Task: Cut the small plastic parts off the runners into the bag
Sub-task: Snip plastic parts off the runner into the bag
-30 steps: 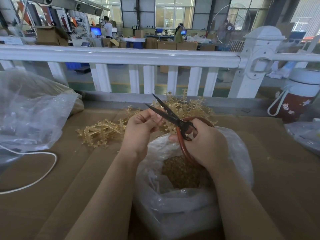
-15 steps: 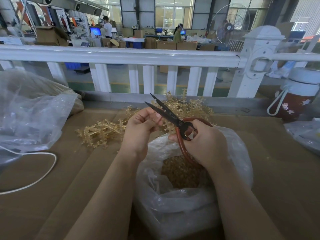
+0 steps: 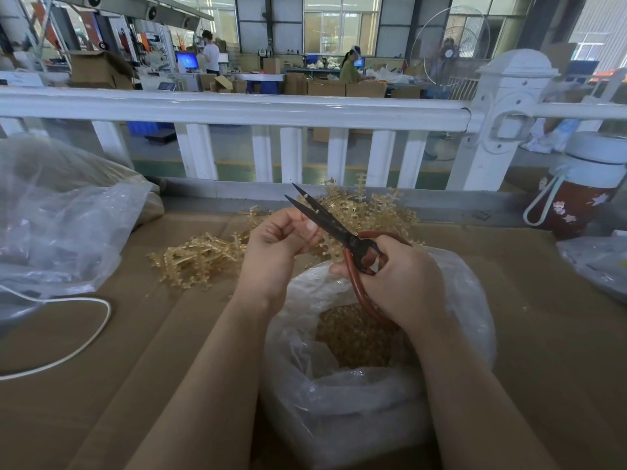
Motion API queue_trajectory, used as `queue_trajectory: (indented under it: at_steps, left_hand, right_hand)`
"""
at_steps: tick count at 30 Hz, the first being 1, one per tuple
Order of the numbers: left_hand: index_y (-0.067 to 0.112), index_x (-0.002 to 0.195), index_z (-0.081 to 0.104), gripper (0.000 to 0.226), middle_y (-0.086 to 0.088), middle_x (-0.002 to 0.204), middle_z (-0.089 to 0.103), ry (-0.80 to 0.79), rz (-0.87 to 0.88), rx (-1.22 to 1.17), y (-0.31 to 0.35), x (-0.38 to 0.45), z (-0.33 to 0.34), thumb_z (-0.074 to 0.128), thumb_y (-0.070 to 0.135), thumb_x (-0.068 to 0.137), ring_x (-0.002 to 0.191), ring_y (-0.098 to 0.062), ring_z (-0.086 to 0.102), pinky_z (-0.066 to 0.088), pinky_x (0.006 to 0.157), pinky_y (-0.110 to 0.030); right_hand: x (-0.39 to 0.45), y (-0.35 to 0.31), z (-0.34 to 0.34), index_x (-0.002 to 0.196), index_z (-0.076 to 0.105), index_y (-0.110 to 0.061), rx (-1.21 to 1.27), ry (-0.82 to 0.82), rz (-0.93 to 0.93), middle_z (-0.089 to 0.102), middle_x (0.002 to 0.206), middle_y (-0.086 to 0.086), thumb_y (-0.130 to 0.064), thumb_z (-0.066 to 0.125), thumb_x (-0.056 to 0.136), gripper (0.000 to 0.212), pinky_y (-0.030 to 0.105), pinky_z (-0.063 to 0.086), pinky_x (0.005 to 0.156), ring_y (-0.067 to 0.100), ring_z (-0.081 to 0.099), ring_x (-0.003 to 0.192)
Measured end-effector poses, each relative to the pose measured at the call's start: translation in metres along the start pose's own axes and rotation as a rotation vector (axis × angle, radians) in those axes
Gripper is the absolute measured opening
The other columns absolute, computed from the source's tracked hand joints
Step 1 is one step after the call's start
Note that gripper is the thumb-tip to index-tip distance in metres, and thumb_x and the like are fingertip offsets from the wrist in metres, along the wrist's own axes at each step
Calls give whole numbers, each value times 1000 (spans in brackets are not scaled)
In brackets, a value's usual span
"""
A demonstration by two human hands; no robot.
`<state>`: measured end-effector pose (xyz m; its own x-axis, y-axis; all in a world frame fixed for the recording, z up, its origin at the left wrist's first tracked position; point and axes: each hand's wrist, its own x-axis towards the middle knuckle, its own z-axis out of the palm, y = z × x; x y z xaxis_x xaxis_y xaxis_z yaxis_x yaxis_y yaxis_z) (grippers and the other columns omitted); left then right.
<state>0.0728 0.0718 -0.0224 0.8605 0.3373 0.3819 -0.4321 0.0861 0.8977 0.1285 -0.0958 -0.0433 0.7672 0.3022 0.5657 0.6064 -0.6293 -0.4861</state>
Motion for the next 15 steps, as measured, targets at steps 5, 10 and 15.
queue_trajectory:
  at_steps: [5,10,15]
  left_hand:
    - [12,87,66,18,8,73,69,10,-14,-8,-2,1,0,56,-1,95,71,-7,61,50,72,-21]
    - [12,87,66,17,6,73,68,20,-32,-21,-1,1,0,57,0,94,71,-8,59,48,74,-23]
    - [9,89,62,12,0,75,67,35,-60,-41,2,0,1,58,-2,92,68,-12,59,46,72,-25]
  right_hand:
    - [0,2,2,74,63,-29,38,4,7,59,65,-20,-91,50,63,65,9,39,57,-6,54,62]
    - [0,4,3,70,58,-33,65,-5,14,58,62,-21,-92,50,61,60,13,39,54,-5,54,60]
    - [2,7,3,75,63,-32,44,-20,9,62,65,-18,-92,52,62,62,19,48,57,-3,57,63]
